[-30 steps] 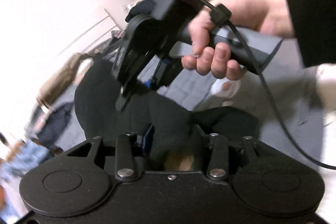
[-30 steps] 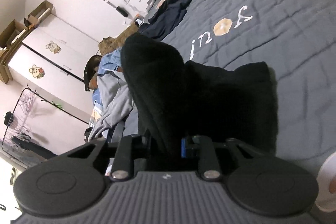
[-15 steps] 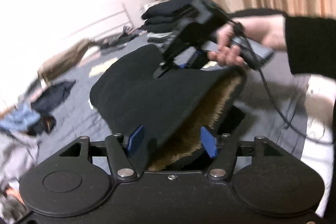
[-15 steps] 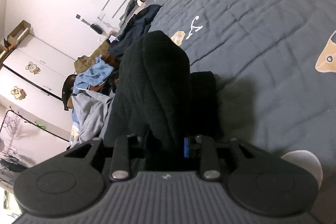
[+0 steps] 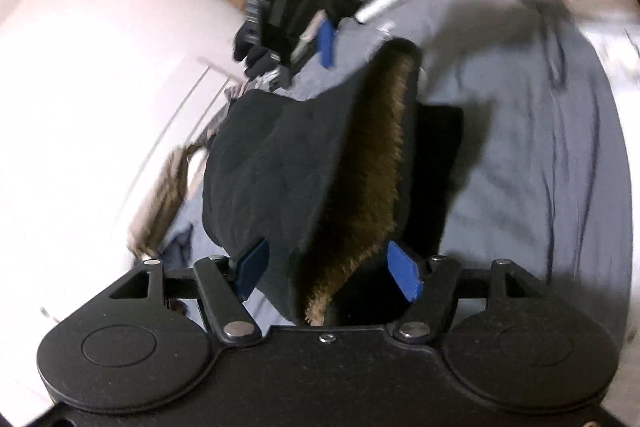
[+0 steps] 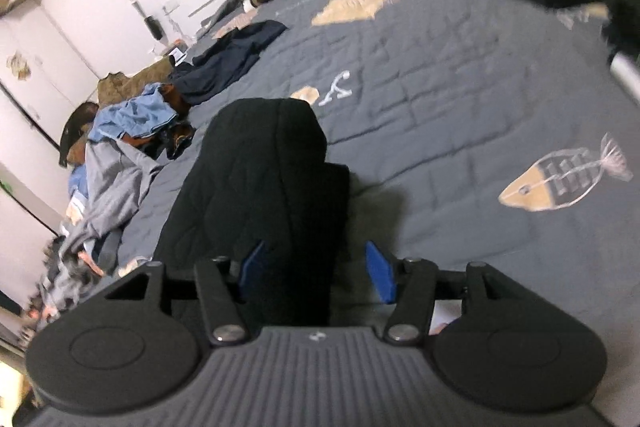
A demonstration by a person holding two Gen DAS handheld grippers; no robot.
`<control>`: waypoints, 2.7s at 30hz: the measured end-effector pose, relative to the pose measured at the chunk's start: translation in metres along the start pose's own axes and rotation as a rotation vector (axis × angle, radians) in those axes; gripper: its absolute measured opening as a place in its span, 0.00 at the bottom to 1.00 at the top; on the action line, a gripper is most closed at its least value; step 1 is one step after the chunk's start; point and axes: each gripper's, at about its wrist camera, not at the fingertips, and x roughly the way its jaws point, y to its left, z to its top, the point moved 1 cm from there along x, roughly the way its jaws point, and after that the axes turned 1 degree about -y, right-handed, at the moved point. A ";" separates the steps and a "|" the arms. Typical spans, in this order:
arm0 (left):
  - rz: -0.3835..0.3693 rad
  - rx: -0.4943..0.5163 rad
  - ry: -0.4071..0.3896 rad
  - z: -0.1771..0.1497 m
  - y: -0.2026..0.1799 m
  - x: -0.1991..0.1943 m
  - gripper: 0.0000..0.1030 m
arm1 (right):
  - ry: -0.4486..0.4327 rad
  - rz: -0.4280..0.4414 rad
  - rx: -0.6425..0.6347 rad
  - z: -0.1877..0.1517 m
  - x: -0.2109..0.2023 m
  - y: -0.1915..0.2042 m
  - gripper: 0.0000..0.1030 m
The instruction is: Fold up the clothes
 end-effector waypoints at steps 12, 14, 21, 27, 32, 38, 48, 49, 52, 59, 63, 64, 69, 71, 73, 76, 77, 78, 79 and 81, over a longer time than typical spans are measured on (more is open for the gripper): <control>0.092 0.117 0.034 -0.010 -0.015 0.010 0.41 | -0.051 -0.036 -0.231 -0.078 -0.030 0.070 0.57; 0.098 0.101 0.033 -0.011 -0.013 0.009 0.31 | -0.089 -0.048 -0.265 -0.089 -0.034 0.075 0.57; 0.100 0.088 0.052 -0.009 -0.002 0.004 0.20 | -0.103 -0.216 -0.575 -0.120 -0.005 0.093 0.53; 0.088 0.144 0.103 -0.022 -0.011 0.005 0.28 | -0.085 -0.236 -0.661 -0.129 -0.004 0.094 0.54; 0.110 0.100 0.086 -0.014 -0.008 0.006 0.29 | -0.109 -0.187 -0.703 -0.136 -0.012 0.107 0.57; 0.077 -0.001 0.081 -0.023 0.012 0.005 0.29 | -0.123 -0.155 -0.810 -0.150 -0.012 0.122 0.57; 0.041 -0.145 0.076 -0.019 0.030 0.003 0.29 | -0.128 -0.179 -1.030 -0.176 -0.015 0.135 0.58; 0.040 -0.150 0.075 -0.018 0.031 0.002 0.29 | -0.136 -0.207 -1.057 -0.179 -0.013 0.135 0.58; 0.042 -0.144 0.073 -0.016 0.028 0.003 0.29 | -0.155 -0.283 -1.091 -0.182 -0.009 0.129 0.52; 0.086 -0.008 0.078 -0.018 0.009 0.011 0.33 | -0.144 -0.379 -1.073 -0.176 -0.006 0.114 0.13; 0.054 0.023 0.091 -0.024 0.014 0.002 0.23 | -0.114 -0.399 -1.102 -0.182 -0.002 0.109 0.08; 0.044 0.001 0.091 -0.024 0.020 -0.001 0.22 | -0.115 -0.397 -1.101 -0.182 -0.004 0.108 0.07; -0.002 -0.025 0.091 -0.022 0.026 -0.005 0.17 | -0.144 -0.409 -1.073 -0.175 -0.013 0.106 0.07; 0.000 -0.015 0.086 -0.022 0.020 -0.002 0.17 | -0.161 -0.418 -1.065 -0.172 -0.016 0.107 0.06; 0.018 -0.036 0.070 -0.021 0.022 0.000 0.17 | -0.208 -0.419 -1.045 -0.168 -0.025 0.110 0.06; 0.042 -0.068 0.050 -0.017 0.026 0.000 0.17 | -0.282 -0.433 -1.036 -0.164 -0.034 0.113 0.06; 0.047 -0.081 0.048 -0.017 0.028 0.001 0.17 | -0.283 -0.436 -1.043 -0.164 -0.032 0.112 0.06; 0.047 -0.085 0.052 -0.017 0.025 0.001 0.17 | -0.260 -0.442 -1.063 -0.167 -0.025 0.109 0.06; 0.042 -0.070 0.062 -0.018 0.021 0.003 0.17 | -0.237 -0.448 -1.084 -0.171 -0.018 0.107 0.06; 0.032 -0.040 0.081 -0.019 0.012 0.008 0.17 | -0.196 -0.462 -1.117 -0.176 -0.004 0.104 0.06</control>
